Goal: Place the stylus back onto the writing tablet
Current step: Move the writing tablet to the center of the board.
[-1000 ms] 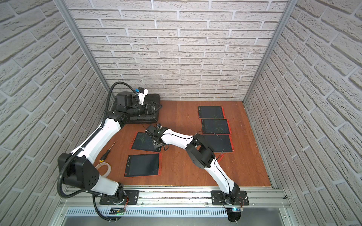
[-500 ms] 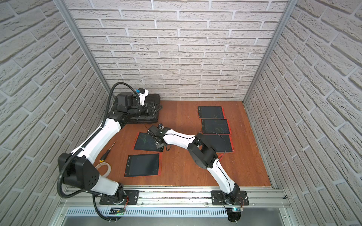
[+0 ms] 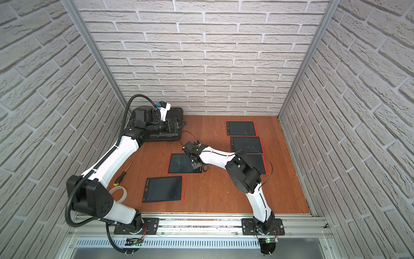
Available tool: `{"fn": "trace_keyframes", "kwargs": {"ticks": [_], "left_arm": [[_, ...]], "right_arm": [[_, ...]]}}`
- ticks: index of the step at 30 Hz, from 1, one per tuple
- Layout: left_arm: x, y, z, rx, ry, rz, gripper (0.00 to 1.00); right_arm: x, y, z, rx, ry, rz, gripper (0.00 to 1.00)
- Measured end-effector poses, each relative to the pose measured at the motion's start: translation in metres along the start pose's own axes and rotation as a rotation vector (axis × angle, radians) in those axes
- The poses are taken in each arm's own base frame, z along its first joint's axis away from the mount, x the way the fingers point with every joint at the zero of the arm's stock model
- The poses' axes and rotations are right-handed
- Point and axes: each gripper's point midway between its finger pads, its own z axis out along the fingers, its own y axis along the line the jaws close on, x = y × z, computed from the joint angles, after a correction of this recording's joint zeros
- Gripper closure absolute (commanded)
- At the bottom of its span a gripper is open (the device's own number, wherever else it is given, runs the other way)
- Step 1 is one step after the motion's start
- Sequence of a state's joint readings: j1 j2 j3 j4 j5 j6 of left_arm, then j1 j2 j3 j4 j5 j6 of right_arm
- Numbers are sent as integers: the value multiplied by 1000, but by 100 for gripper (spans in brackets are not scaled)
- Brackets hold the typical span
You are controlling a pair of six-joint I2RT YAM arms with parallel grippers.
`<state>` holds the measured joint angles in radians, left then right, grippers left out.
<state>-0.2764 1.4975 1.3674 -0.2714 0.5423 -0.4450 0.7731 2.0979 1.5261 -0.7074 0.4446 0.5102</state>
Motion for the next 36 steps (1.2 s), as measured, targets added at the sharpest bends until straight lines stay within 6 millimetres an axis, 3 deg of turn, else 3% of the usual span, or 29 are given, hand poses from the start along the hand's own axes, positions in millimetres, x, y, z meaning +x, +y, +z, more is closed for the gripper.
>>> {"fn": "trace_keyframes", "kwargs": {"ticks": [25, 36], "left_arm": [[7, -8, 4, 8, 22, 11, 2], [10, -11, 6, 5, 30, 28, 2]], "right_arm": [[49, -116, 8, 188, 93, 0, 8], [64, -147, 8, 247, 147, -1, 9]]}}
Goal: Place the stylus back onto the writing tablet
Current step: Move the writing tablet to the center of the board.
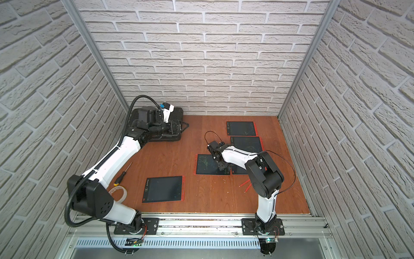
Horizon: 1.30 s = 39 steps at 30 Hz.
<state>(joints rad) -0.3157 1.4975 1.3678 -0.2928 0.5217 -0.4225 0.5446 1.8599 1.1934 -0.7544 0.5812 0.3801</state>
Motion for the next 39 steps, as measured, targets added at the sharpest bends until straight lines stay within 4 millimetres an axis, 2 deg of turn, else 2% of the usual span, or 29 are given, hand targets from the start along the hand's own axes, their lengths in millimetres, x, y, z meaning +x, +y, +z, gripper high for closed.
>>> {"fn": "trace_keyframes", "kwargs": {"ticks": [12, 20, 23, 29, 39], "left_arm": [[2, -2, 2, 1, 8, 4, 2], [4, -9, 4, 22, 28, 25, 2], [5, -18, 5, 52, 40, 45, 2], [18, -42, 11, 126, 95, 96, 2], [52, -98, 26, 256, 192, 188, 2]], "right_arm": [[19, -25, 5, 19, 69, 31, 11], [22, -28, -27, -132, 22, 181, 25], [28, -27, -35, -182, 19, 265, 35], [58, -29, -34, -232, 68, 442, 45], [106, -53, -15, -253, 158, 742, 60]]}}
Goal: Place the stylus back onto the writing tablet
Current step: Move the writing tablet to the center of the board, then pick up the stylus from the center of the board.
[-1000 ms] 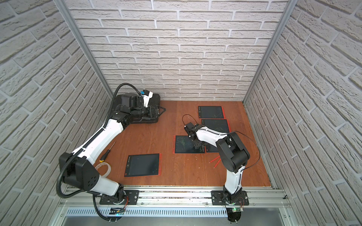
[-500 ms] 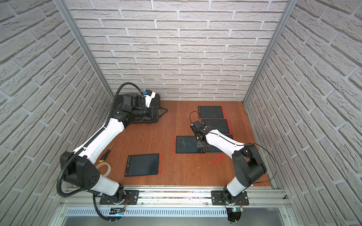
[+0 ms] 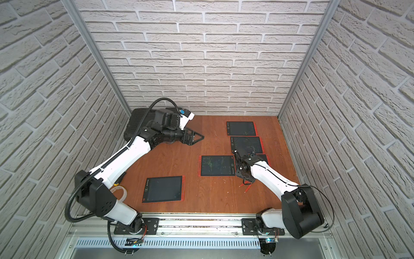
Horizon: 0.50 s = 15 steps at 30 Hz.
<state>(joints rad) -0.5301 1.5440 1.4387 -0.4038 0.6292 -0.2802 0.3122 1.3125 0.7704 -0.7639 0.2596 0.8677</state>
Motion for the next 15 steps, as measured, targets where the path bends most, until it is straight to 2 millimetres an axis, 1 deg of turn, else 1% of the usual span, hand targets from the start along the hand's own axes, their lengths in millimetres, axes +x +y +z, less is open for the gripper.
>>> {"fn": "trace_keyframes", "kwargs": {"ticks": [4, 8, 11, 15], "left_arm": [[10, -28, 16, 46, 31, 38, 2], [26, -53, 35, 91, 81, 65, 2], [39, -64, 48, 112, 120, 74, 2], [48, -69, 56, 117, 147, 83, 2]], "right_arm": [[6, -16, 8, -16, 21, 107, 64], [8, -22, 14, -40, 33, 186, 68], [6, -21, 17, -55, 32, 220, 72], [4, -16, 19, -84, 26, 253, 73]]}}
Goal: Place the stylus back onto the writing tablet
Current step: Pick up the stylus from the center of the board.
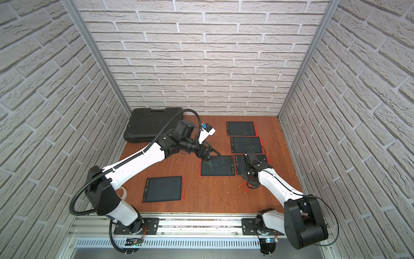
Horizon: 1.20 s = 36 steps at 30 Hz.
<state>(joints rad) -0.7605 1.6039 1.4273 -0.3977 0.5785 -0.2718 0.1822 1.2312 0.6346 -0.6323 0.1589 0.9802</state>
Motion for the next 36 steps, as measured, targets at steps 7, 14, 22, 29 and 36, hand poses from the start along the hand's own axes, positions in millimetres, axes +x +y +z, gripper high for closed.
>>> {"fn": "trace_keyframes", "kwargs": {"ticks": [7, 14, 22, 29, 36], "left_arm": [[2, -1, 3, -16, 8, 18, 2], [5, 2, 5, -27, 17, 15, 2], [6, 3, 5, -31, 21, 13, 2], [6, 4, 5, -31, 22, 12, 2], [7, 5, 7, -32, 26, 10, 2]], "right_arm": [[0, 1, 5, -13, -6, 40, 75], [4, -3, 9, -7, -2, 67, 76], [6, -6, 14, 9, 5, 86, 76], [7, -5, 18, 18, 9, 89, 77], [6, -4, 23, 22, 8, 88, 79]]}}
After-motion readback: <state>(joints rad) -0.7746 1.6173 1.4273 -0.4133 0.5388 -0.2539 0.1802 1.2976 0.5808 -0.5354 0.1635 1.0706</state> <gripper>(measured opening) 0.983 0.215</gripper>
